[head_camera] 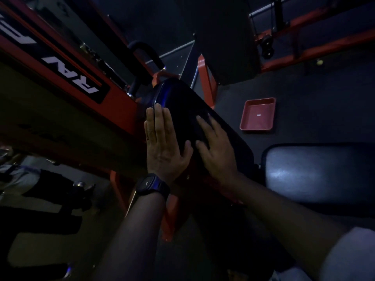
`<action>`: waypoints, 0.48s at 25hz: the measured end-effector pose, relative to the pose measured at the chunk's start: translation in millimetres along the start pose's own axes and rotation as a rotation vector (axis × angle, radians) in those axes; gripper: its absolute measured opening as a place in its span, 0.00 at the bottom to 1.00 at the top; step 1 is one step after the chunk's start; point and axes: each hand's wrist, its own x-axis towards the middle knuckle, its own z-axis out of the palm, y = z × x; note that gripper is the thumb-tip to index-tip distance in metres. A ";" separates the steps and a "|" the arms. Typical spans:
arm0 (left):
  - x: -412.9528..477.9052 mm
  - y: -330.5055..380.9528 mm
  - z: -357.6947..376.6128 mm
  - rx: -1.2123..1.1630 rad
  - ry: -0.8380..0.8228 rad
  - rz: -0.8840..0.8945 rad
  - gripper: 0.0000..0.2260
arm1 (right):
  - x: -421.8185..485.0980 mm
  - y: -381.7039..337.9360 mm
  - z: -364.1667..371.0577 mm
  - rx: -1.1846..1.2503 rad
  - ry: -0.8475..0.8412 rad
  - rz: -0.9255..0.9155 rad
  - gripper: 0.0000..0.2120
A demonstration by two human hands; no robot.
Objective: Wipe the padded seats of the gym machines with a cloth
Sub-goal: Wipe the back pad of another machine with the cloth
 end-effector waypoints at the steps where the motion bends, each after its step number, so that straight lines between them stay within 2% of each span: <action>1: -0.8 -0.4 0.7 -0.007 0.008 0.006 0.42 | 6.2 2.2 -2.4 0.029 0.017 0.083 0.29; 2: -1.7 0.1 1.2 -0.020 0.015 0.011 0.41 | 11.5 3.3 -2.6 0.043 0.029 0.156 0.29; 3: -1.8 0.7 1.3 -0.043 0.022 0.012 0.40 | 14.2 -0.8 -2.2 0.027 0.016 0.131 0.29; 5: -0.5 1.2 0.6 -0.101 0.065 0.008 0.37 | 14.7 -15.5 1.5 -0.049 -0.017 -0.138 0.29; 6: 0.8 1.2 -0.2 -0.129 0.083 0.010 0.35 | 21.2 -19.6 2.0 -0.038 -0.018 -0.202 0.29; 8: 1.6 0.1 -5.1 -0.182 0.074 0.020 0.35 | 35.3 -21.8 0.2 0.008 0.006 -0.196 0.28; 9: 1.3 0.4 -7.1 -0.216 0.073 0.018 0.35 | 35.7 -19.6 0.2 0.004 0.008 -0.258 0.28; 11: -0.4 -1.6 -11.6 -0.300 0.092 -0.018 0.35 | 31.7 -11.1 7.5 -0.074 -0.020 -0.502 0.28; 12: -0.6 -2.4 -12.4 -0.327 0.097 -0.026 0.36 | 34.0 -10.4 7.0 -0.071 -0.026 -0.530 0.27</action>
